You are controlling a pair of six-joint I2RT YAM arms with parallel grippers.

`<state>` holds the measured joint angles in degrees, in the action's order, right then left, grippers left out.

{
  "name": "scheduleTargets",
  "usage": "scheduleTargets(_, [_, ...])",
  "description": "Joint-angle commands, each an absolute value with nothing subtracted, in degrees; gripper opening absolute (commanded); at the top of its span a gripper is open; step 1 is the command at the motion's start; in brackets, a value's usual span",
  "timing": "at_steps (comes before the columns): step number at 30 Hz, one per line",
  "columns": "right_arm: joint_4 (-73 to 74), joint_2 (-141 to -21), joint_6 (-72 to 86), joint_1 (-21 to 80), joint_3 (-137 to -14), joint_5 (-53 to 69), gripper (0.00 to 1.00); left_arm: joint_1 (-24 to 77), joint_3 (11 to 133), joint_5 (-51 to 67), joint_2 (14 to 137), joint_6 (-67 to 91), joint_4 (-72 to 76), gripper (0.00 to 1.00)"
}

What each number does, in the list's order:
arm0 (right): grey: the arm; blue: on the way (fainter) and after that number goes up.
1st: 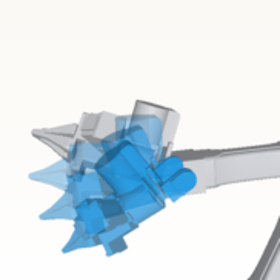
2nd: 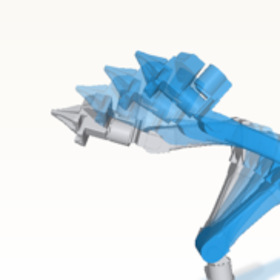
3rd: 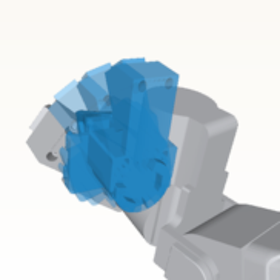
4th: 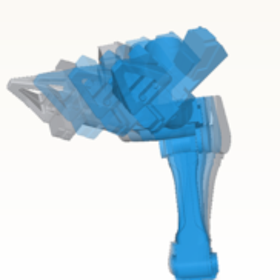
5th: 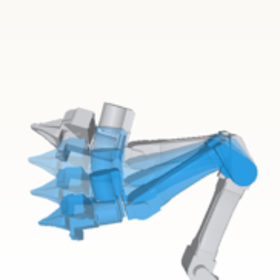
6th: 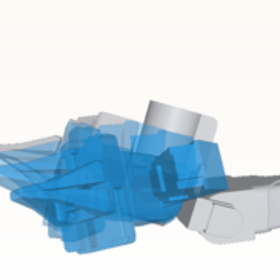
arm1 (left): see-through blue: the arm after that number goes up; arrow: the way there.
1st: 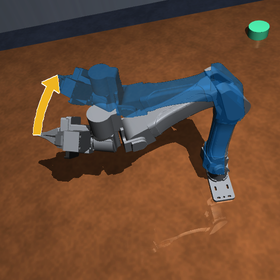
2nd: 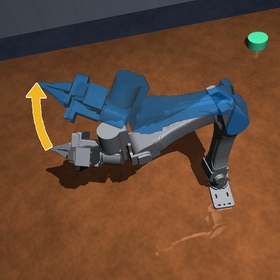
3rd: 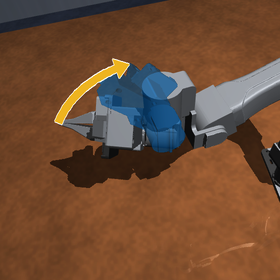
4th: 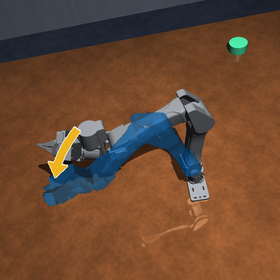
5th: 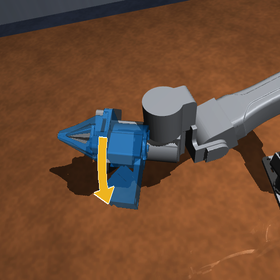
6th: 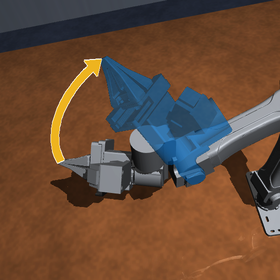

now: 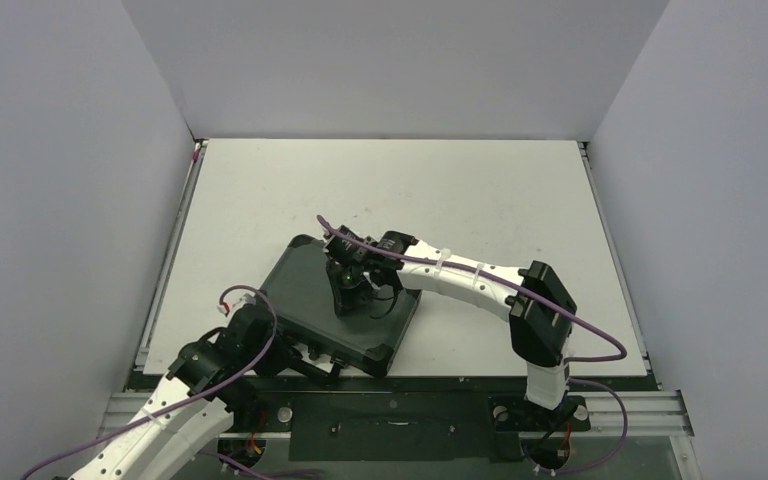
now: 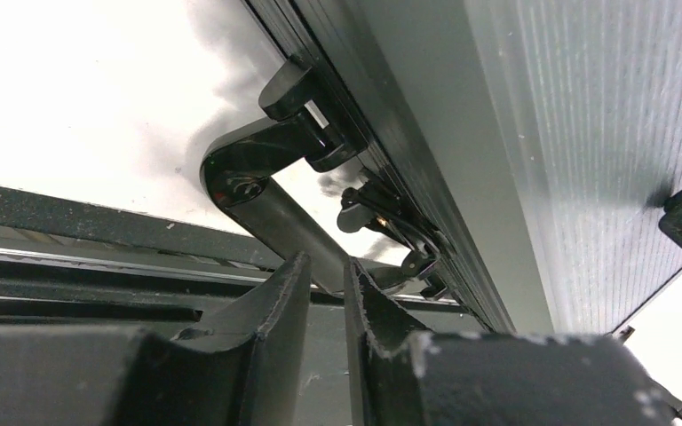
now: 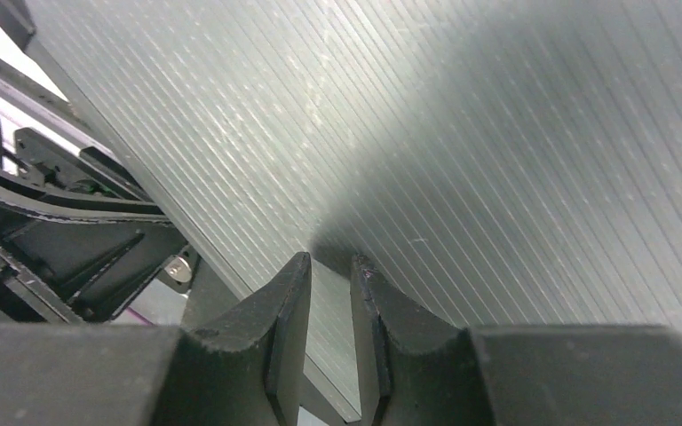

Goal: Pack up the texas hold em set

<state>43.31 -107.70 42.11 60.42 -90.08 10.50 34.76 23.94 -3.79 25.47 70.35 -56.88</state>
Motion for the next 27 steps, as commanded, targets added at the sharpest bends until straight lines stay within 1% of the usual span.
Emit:
scheduleTargets(1, [52.67,-110.18,39.74,60.35,-91.09,3.53,0.21,34.62,23.69,-1.80,25.23,70.90,-55.48,0.15])
scheduleTargets(4, [52.65,-109.64,39.81,60.37,-91.17,3.14,0.20,34.63,21.72,-0.40,24.50,71.40,-51.74,0.10])
scheduleTargets(5, [52.62,-109.62,39.81,60.38,-91.02,3.07,0.20,34.63,21.01,-0.10,24.03,71.43,-49.43,0.05])
scheduleTargets(7, [52.51,-109.72,39.80,60.31,-90.60,2.95,0.19,34.63,20.02,-0.01,23.77,71.94,-46.95,0.00])
scheduleTargets(18, [51.02,-109.43,40.11,60.30,-86.67,3.51,0.18,34.63,16.90,1.56,28.16,72.76,-39.48,0.00])
scheduleTargets(27, [50.82,-109.16,39.70,60.33,-86.06,3.77,0.18,34.63,16.19,0.45,32.60,73.35,-39.42,0.00])
